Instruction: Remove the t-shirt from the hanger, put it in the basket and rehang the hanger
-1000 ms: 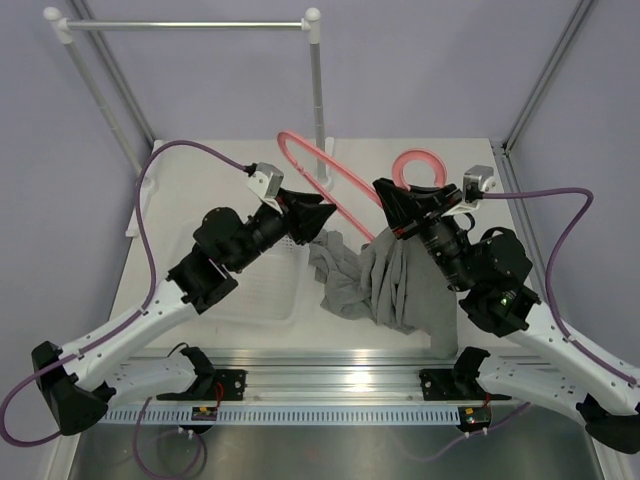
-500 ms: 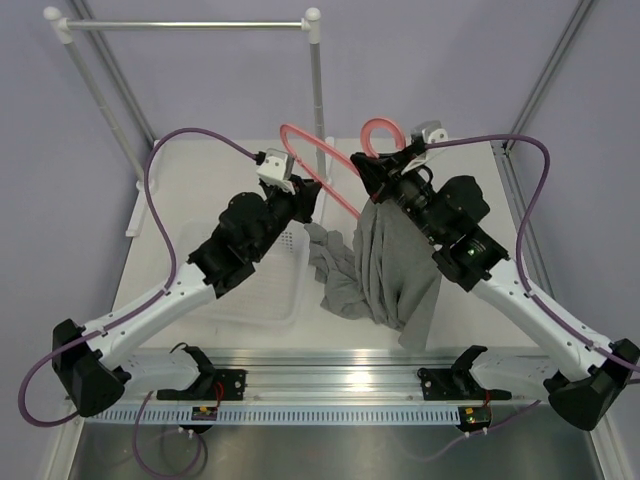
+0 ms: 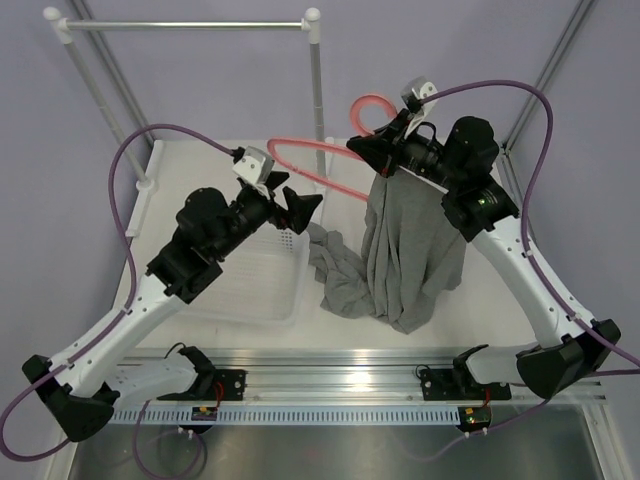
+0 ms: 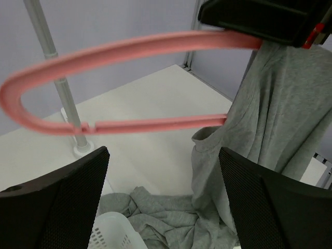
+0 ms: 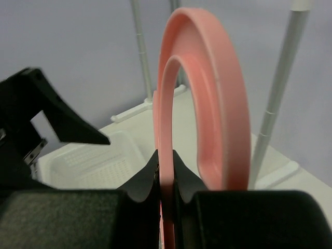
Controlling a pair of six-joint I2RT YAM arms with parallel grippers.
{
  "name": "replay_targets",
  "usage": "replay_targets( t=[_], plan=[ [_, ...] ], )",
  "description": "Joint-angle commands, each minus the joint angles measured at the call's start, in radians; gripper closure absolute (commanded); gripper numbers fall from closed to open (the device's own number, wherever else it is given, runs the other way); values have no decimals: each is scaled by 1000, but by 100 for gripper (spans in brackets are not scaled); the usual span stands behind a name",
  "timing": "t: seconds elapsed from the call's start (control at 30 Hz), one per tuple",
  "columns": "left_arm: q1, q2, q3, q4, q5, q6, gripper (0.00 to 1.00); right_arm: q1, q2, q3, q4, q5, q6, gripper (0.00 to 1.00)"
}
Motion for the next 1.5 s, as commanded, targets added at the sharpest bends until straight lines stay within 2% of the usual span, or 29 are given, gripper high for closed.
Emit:
replay_targets(
  t=[0.0,0.07,0.17,0.27,0.33,0.43,0.57,0.63,0.73,0.77,0.8,0.87,1.1,1.27,1.3,1.37,1.47],
  plan=[
    [1,-23,107,-108,81,129,10,4,-5,72,-154,-309,-61,100],
    [1,-22,147,-136,133,129,7,4,-17,30,-128,-358,-56,100],
    [1,12,220,-269,226,201,1,4,-32,6,-113,-446,-47,100],
    [-1,64,318,-393,265,235,1,4,-23,23,-160,-504,-64,100],
    [1,70,336,-409,311,236,1,6,-26,17,-167,-548,-65,100],
    [1,80,350,-443,395,256,4,5,-41,-4,-139,-578,-62,100],
    [-1,139,377,-509,397,282,11,6,-32,3,-107,-636,-51,100],
    [1,165,399,-533,371,295,19,6,-6,32,-125,-666,-47,100],
    [-1,178,417,-547,389,295,50,4,4,37,-125,-667,-51,100],
    [-1,184,426,-547,389,295,68,4,3,37,-131,-664,-62,100],
    [1,185,432,-552,386,293,77,4,3,36,-137,-657,-70,100],
    [1,190,446,-558,363,281,100,5,6,37,-154,-633,-77,98],
    [-1,198,463,-567,377,256,100,6,12,13,-111,-585,-30,79],
    [-1,210,452,-567,377,253,100,6,9,2,-93,-575,-16,72],
    [-1,213,451,-567,377,253,100,6,9,2,-90,-570,-16,64],
    [1,219,451,-564,374,247,100,6,12,2,-93,-555,-13,57],
    [-1,218,449,-550,377,233,100,6,24,5,-104,-533,-13,51]
  ],
)
